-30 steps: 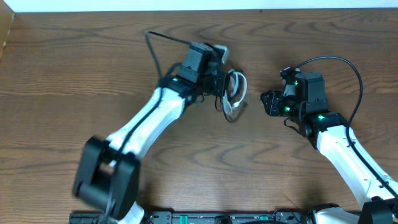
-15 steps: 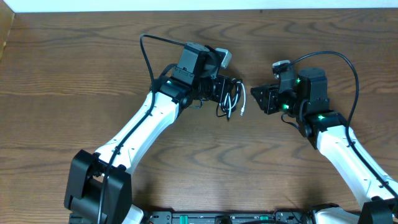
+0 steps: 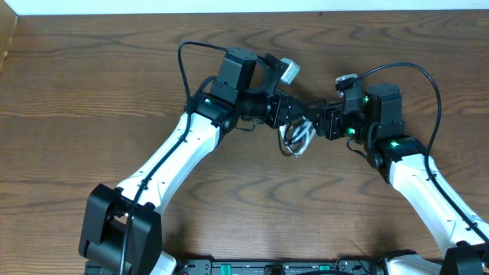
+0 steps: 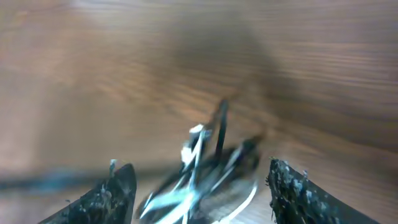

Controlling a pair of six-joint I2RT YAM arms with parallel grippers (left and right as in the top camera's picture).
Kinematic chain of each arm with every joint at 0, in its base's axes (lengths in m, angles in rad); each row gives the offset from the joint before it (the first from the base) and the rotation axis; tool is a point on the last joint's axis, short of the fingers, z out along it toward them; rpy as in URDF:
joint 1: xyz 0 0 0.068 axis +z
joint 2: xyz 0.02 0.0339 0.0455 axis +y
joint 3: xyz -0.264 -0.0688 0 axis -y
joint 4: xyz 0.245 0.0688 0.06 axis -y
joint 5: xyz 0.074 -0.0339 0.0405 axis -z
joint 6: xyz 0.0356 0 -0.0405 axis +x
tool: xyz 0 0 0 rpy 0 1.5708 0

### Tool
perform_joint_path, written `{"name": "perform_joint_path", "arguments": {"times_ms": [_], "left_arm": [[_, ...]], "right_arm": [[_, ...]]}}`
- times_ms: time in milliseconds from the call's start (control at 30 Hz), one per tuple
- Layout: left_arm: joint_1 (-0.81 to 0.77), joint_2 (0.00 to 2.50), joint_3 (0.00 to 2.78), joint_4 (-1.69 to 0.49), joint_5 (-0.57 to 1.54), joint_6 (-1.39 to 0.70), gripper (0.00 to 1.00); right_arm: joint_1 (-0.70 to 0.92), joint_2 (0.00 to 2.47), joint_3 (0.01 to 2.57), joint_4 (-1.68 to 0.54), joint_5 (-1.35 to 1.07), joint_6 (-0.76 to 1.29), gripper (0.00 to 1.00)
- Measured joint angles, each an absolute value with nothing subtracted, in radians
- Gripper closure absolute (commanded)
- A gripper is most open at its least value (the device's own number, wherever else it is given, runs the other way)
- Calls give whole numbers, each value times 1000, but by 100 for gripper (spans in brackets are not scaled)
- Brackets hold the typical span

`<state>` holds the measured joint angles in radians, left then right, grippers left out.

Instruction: Untangle cables

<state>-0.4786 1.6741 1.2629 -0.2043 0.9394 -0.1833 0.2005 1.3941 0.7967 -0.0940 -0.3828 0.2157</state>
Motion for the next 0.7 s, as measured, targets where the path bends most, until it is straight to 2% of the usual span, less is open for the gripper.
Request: {"name": "perform_joint_path", "arguments": {"times_ms": [67, 133, 167, 267, 300, 400, 533, 700], "left_arm": [[-479, 1674, 1263, -201, 989, -184, 93], [-479, 1674, 1263, -201, 1024, -184, 93], [-479, 1674, 1263, -200, 1040, -183, 93], [-478, 1674, 1263, -200, 1077, -183, 92], [-476, 1674, 1263, -200, 1082, -184, 93], [-444, 1674, 1263, -202, 1093, -183, 92], [-370, 1674, 1263, -202, 1021, -184, 73], [-290, 1674, 1263, -212, 864, -184, 73]], "right_arm": [[200, 1394, 797, -100, -265, 231, 37], [200, 1394, 797, -110, -162, 262, 45], [200, 1394, 797, -117, -110, 282, 54], [200, 1394, 797, -162, 19, 341, 94], [200, 1394, 797, -171, 35, 357, 99], [200, 1394, 797, -266, 165, 454, 99], [200, 1394, 796, -339, 250, 541, 99], [200, 1394, 796, -309, 176, 569, 99]]}}
